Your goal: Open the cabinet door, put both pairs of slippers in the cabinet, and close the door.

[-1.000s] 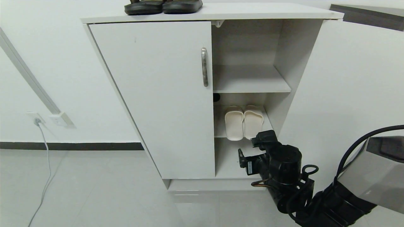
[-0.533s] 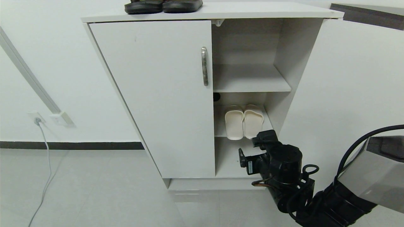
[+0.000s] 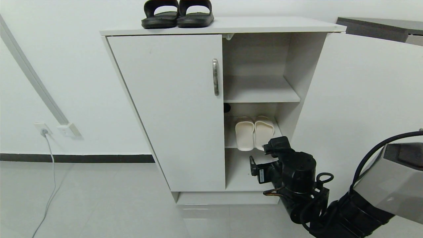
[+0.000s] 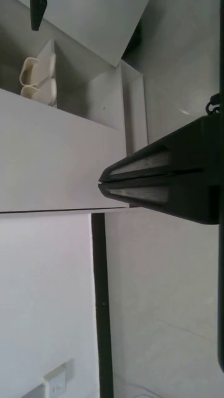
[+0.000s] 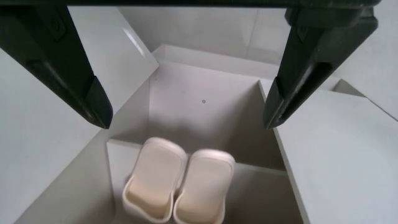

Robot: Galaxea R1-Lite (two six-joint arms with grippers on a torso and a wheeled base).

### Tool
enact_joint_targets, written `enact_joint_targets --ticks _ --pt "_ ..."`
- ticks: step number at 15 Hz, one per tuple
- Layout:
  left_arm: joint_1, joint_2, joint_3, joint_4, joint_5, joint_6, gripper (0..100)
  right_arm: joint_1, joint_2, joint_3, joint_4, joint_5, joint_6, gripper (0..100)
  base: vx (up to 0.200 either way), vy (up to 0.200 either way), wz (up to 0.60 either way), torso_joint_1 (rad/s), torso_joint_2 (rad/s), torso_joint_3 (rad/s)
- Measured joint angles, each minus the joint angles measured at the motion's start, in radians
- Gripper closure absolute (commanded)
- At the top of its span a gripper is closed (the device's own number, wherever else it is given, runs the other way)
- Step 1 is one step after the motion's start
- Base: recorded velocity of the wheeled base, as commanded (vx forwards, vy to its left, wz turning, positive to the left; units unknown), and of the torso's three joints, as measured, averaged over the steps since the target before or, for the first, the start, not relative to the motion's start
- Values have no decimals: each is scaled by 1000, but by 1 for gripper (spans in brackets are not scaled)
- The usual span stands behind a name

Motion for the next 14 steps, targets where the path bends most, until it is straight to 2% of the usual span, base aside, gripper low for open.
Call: enact_joint_targets --ticks 6,13,14 --pt "0 0 0 0 0 5 100 0 -1 6 -21 -1 -6 0 0 0 0 1 0 172" --pt "0 0 0 0 0 0 100 -1 0 10 -32 -1 -11 0 0 0 0 0 0 0" --pt "0 0 0 0 0 0 100 0 0 10 -34 -1 -13 0 0 200 0 7 2 2"
